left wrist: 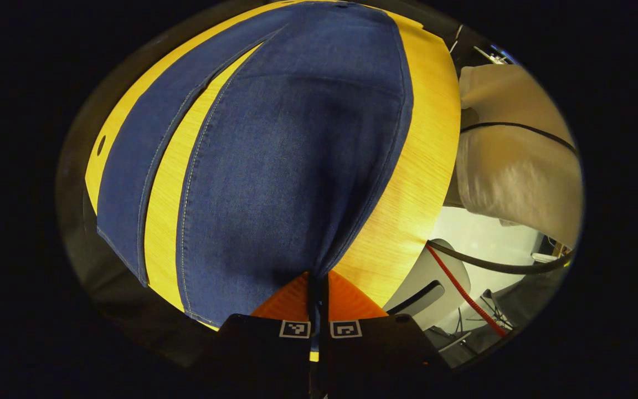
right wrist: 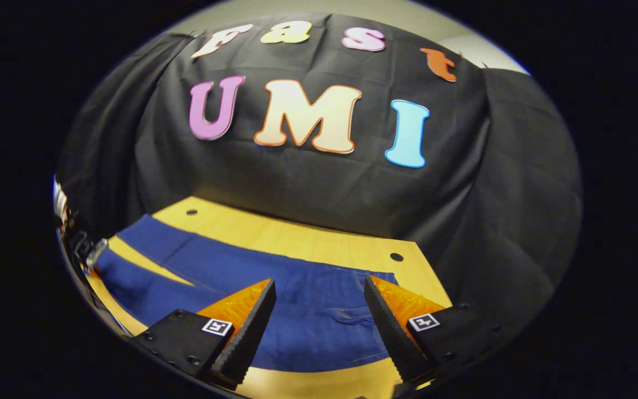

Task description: Grasp the waist and the cuffs of the jeans and fold them to make the two legs overlap; first hold the waist and fold one-third of the jeans toward the cuffs, then hold the cuffs and fold the remaining one-third in the same direction to finish folding.

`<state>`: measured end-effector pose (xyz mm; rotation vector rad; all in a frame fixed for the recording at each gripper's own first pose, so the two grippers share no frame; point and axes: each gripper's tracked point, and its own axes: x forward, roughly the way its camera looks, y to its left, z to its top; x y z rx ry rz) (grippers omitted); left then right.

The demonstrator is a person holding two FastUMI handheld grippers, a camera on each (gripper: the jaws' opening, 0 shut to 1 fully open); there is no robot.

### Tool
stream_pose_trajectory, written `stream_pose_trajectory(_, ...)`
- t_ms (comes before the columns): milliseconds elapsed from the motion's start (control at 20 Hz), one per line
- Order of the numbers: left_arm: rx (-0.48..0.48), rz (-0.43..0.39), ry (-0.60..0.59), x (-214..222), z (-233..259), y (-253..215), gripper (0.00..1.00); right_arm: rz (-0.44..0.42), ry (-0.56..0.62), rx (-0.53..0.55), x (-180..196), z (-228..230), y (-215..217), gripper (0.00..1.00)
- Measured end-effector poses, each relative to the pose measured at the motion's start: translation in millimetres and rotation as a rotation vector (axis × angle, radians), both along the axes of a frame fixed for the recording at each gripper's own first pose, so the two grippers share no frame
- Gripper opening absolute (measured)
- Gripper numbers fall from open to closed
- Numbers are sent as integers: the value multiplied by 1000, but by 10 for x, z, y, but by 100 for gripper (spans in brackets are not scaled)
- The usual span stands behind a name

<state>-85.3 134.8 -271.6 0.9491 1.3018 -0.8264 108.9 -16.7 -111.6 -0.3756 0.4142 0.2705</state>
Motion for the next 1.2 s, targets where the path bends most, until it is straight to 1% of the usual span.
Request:
stream_pose_trajectory(150,8,40,-13,7,-3,2,0,118,67,-167,24,-212,-139,99)
stream_pose_trajectory(350,29,76,-28,1,-3,3,0,293,184,-298,-8,-558,-234,99)
stream_pose_trajectory(500,38,120,-36,-5,-1,-2,0,387,292,-402,-39,-901,-389,99)
stream_pose_trajectory(650,51,129,-50,-4,-1,-8,0,486,426,-475,-161,-1226,-582,100)
stream_pose_trajectory(900,70,126,-40,-21,33,10,0,586,640,-583,-292,-1704,-896,99)
stream_pose_trajectory(1050,73,146,-35,-21,34,5,0,621,744,-629,-351,-1922,-1038,100)
stream_pose_trajectory(1200,83,166,-34,-34,49,3,0,629,835,-676,-376,-2092,-1249,100)
